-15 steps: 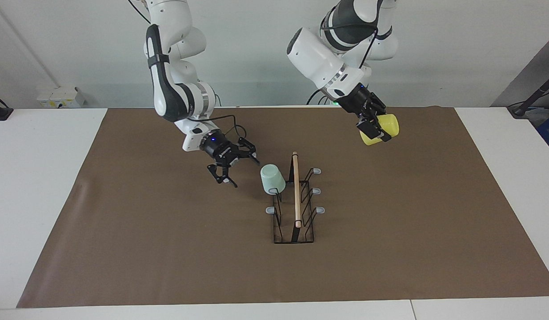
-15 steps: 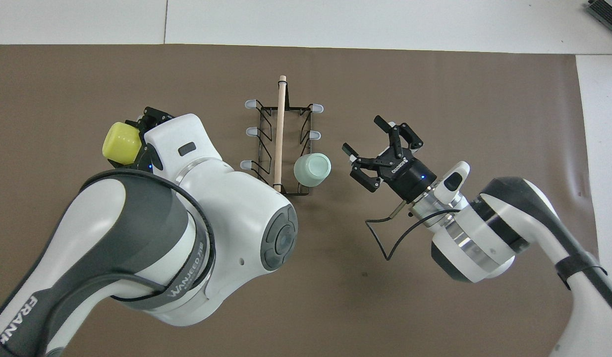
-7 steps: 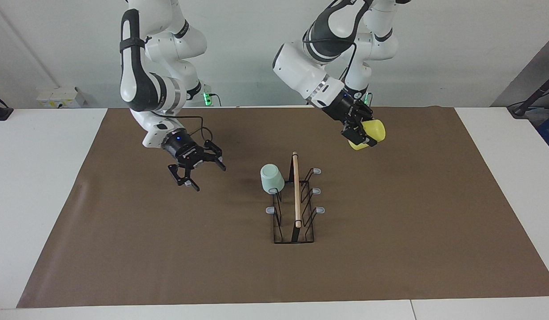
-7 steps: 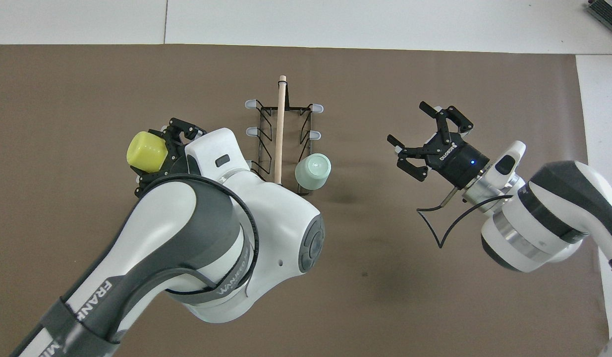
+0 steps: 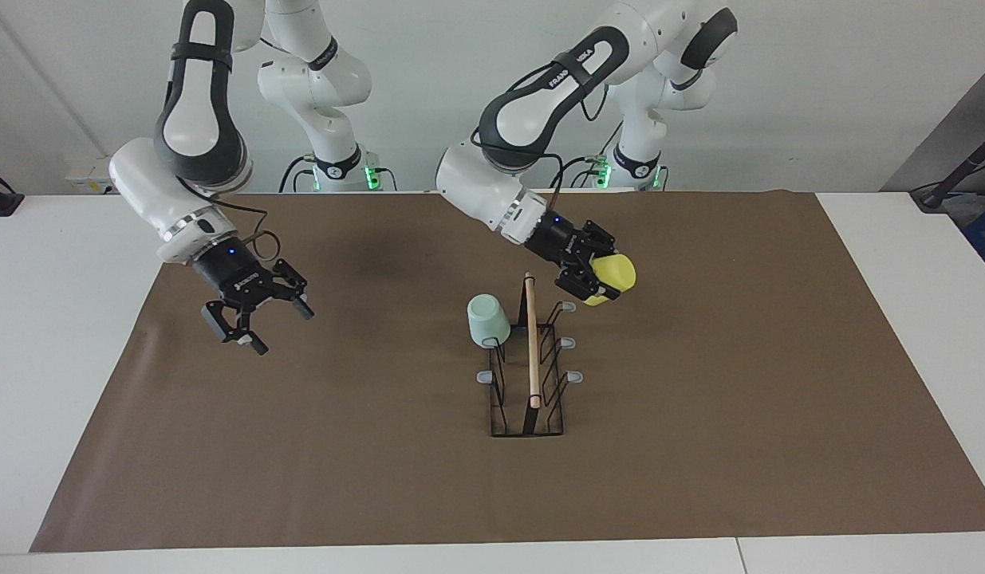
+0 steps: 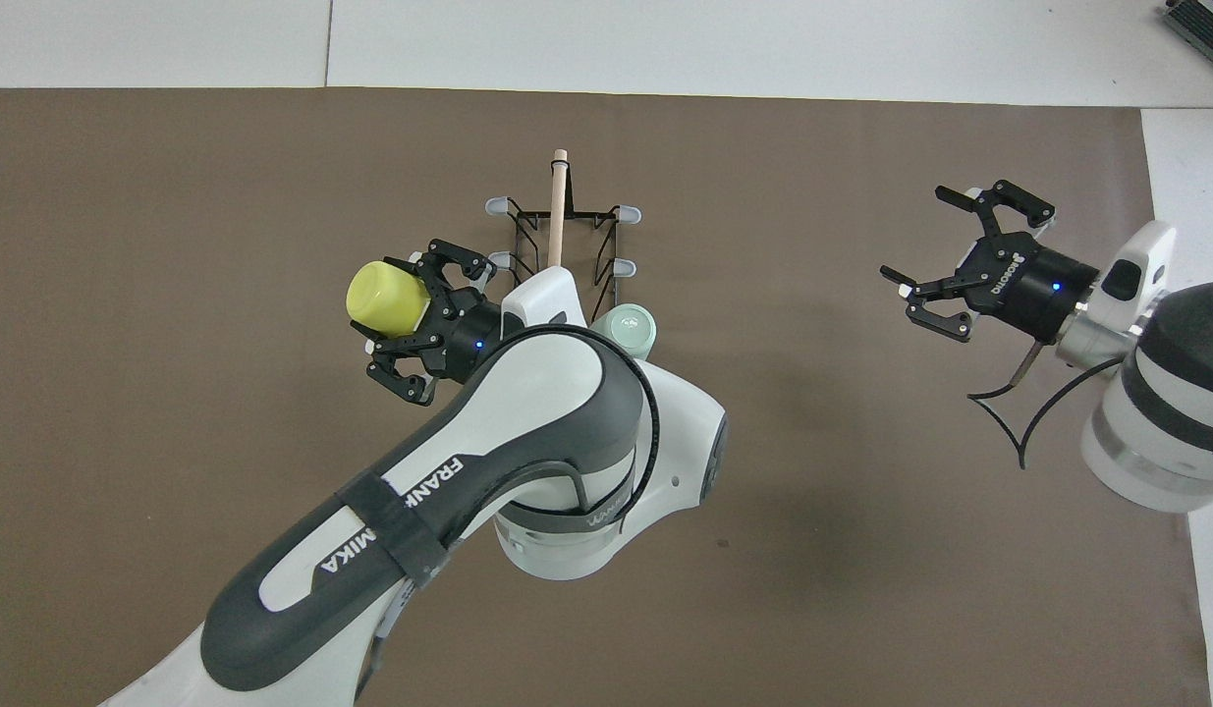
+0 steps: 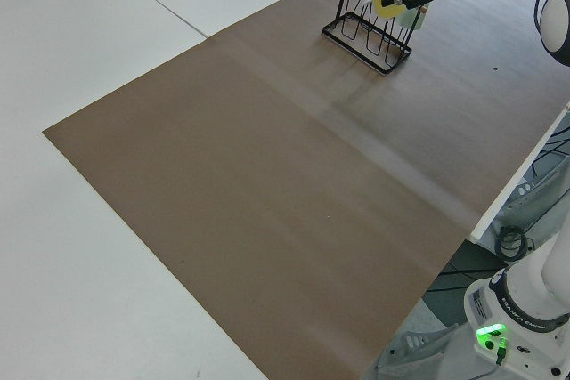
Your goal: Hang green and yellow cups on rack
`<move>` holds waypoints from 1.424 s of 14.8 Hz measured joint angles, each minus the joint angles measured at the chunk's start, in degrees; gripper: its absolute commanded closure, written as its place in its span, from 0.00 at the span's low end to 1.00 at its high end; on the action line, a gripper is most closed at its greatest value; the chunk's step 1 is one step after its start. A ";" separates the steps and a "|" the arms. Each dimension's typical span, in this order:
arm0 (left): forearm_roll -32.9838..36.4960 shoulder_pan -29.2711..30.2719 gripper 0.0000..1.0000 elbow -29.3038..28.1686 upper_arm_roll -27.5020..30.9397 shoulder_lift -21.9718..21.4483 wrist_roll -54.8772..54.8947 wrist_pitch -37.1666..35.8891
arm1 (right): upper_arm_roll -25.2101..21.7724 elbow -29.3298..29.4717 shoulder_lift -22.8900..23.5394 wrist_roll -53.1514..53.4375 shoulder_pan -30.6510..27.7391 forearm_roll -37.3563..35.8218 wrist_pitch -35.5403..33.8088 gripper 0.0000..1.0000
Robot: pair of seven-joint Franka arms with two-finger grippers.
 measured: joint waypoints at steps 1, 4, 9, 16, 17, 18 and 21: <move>0.13 -0.57 1.00 0.28 0.00 0.54 -0.58 -0.35 | 0.00 0.87 0.01 3.25 -0.73 -5.19 0.00 0.00; 0.15 -0.96 1.00 0.34 0.01 1.04 -0.91 -0.40 | 0.01 2.77 0.01 14.84 -1.42 -20.40 0.00 0.00; 1.70 -1.25 1.00 0.25 -0.04 3.73 -2.89 -0.40 | 0.18 6.93 0.00 35.06 -1.41 -41.91 -4.25 0.00; 2.86 -2.78 1.00 0.35 -0.11 6.43 -5.80 -0.40 | 0.25 15.52 -0.09 58.17 -1.36 -60.03 -17.75 0.00; 2.88 -2.91 1.00 0.37 -0.11 6.51 -5.96 -0.40 | 0.25 16.78 -0.11 61.20 -1.36 -61.89 -20.08 0.00; 2.88 -3.01 1.00 0.38 -0.11 6.54 -6.18 -0.40 | 0.25 18.20 -0.15 64.20 -1.35 -63.73 -22.53 0.00; 2.88 -3.13 0.99 0.39 -0.13 6.54 -7.23 -0.40 | 0.26 21.94 -0.22 71.35 -1.08 -66.86 -29.17 0.00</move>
